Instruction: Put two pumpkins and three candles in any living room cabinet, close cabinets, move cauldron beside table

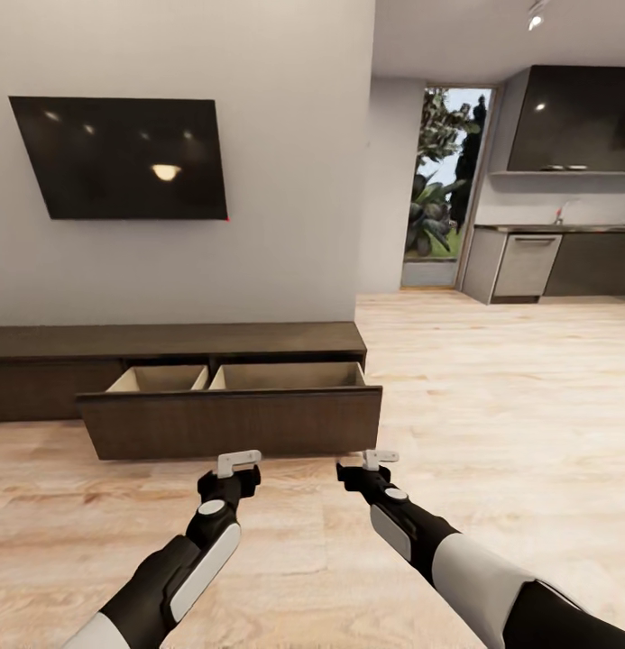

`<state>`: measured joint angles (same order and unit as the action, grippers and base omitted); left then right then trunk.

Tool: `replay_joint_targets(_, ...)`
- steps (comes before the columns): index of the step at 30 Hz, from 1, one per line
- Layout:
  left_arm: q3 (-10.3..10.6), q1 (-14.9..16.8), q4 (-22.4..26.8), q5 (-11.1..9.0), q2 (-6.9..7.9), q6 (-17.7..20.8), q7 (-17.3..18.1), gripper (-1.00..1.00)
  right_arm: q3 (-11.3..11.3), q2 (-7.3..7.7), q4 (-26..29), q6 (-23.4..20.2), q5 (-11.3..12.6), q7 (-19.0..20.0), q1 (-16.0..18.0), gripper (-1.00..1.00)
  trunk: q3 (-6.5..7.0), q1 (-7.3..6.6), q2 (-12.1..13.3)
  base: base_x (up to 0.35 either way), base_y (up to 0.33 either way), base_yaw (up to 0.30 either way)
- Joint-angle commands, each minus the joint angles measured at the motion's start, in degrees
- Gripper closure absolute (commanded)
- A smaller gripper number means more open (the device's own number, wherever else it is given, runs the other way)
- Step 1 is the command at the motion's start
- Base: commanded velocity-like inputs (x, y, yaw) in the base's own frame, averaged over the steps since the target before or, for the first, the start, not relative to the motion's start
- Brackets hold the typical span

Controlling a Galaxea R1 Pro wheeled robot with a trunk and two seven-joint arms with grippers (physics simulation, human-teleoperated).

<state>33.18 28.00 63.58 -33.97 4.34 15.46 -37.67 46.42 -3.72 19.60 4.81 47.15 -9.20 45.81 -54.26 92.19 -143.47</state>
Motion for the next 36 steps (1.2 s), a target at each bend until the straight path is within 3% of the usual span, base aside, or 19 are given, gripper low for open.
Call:
replay_joint_targets(1,0.25,0.05,0.31,-0.33,0.22,0.22,-0.46,-1.00,0.47,-0.01,0.03,0.28,0.58,-0.30,0.06,-1.00,-0.29,0.01,-0.05,0.000,0.000,0.000)
replay_joint_targets(10,0.39,0.03,0.75,-0.23,0.52,0.34,-0.60,-1.00,0.47,-0.06,0.07,0.28,0.58,-0.22,0.06,-1.00,-2.28,0.24,-0.17,0.000,0.000,0.000)
replay_joint_targets(22,0.40,0.03,0.85,-0.24,0.49,0.50,-0.73,-1.00,0.43,-0.07,0.24,0.28,0.65,-0.20,0.06,-1.00,-2.28,0.24,-0.17,0.012,0.000,0.000)
replay_joint_targets(36,0.39,0.03,0.77,-0.14,0.49,0.62,-0.74,-1.00,0.44,-0.06,0.20,0.24,0.62,-0.20,0.06,-1.00,-2.28,0.24,-0.17,0.307,0.000,0.000)
